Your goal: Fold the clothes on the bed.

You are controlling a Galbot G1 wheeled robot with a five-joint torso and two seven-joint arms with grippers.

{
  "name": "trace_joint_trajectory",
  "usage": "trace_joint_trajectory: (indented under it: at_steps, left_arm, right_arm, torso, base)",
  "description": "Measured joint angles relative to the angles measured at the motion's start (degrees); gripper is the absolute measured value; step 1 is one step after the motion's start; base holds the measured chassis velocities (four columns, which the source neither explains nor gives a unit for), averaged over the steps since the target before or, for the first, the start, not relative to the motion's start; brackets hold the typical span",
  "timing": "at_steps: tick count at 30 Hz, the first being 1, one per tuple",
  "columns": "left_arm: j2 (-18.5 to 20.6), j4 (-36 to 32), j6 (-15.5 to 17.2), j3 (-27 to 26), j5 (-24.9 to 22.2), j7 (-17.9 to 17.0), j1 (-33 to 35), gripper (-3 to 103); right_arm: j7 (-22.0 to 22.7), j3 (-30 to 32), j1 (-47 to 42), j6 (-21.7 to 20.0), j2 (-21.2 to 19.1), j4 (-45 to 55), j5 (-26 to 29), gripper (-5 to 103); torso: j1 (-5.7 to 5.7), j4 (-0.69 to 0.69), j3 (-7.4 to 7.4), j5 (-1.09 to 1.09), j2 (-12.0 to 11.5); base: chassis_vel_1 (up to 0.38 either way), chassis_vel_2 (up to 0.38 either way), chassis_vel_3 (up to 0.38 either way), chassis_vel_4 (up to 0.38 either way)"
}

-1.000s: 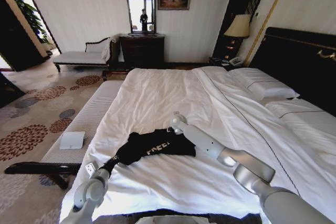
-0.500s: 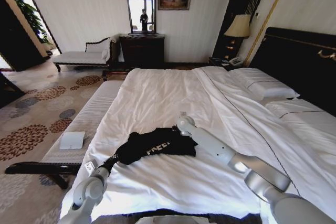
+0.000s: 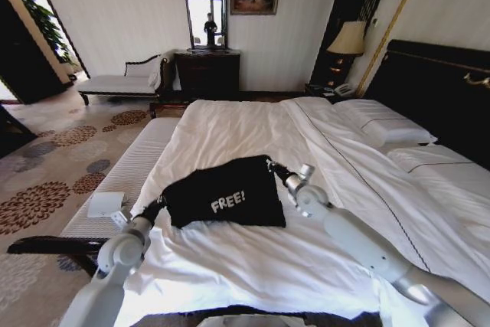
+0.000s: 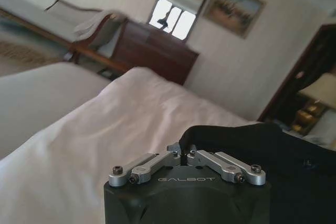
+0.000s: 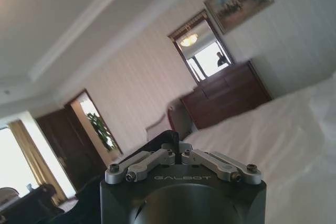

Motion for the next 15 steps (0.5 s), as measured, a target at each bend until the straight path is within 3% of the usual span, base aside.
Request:
trace_joint_trajectory:
  at_steps: [2,3,6,8,11,15]
  left_arm:
    - [2.03,0.12,-0.56,1.99,-1.11,1.11,-5.84,0]
    - [2.03,0.12,-0.56,1.99,-1.11,1.11,-5.84,0]
    - [5.11,2.03,-0.61,6.02,-3.90,0.43,-16.88,0]
    - [5.53,2.37,-0.56,6.57,-4.50,0.09,-18.68,0]
    - [8.50,3.70,0.09,9.13,-8.97,-1.73,-30.27,0]
    - [11.15,3.33,0.79,9.82,-13.64,-3.15,-37.39,0]
  right_arm:
    - [-2.62,5.63,-4.55,0.78,-3.36,4.48,0.91,1]
    - [-2.62,5.63,-4.55,0.78,-3.36,4.48,0.91,1]
    - [-4.41,12.18,-7.24,2.06,-7.95,8.79,2.00,1]
    - [-4.42,13.01,-7.24,2.47,-8.72,9.44,2.38,1]
    - [-3.53,16.16,-4.18,4.88,-12.69,13.09,5.11,1]
    - [-1.83,16.66,2.84,5.69,-15.23,16.34,7.97,1]
  torso:
    - [0.00,0.01,0.00,0.04,0.00]
    - [0.00,0.01,0.00,0.04,0.00]
    - [0.00,-0.01,0.01,0.01,0.00]
    - [0.00,0.00,0.01,0.02,0.00]
    - [0.02,-0.01,0.01,0.02,-0.01]
    - [0.01,0.02,0.01,0.00,0.00]
  base:
    - [0.000,0.000,0.000,0.000]
    - [0.000,0.000,0.000,0.000]
    - [0.000,0.000,0.000,0.000]
    - [0.000,0.000,0.000,0.000]
    - [0.000,0.000,0.000,0.000]
    - [0.000,0.000,0.000,0.000]
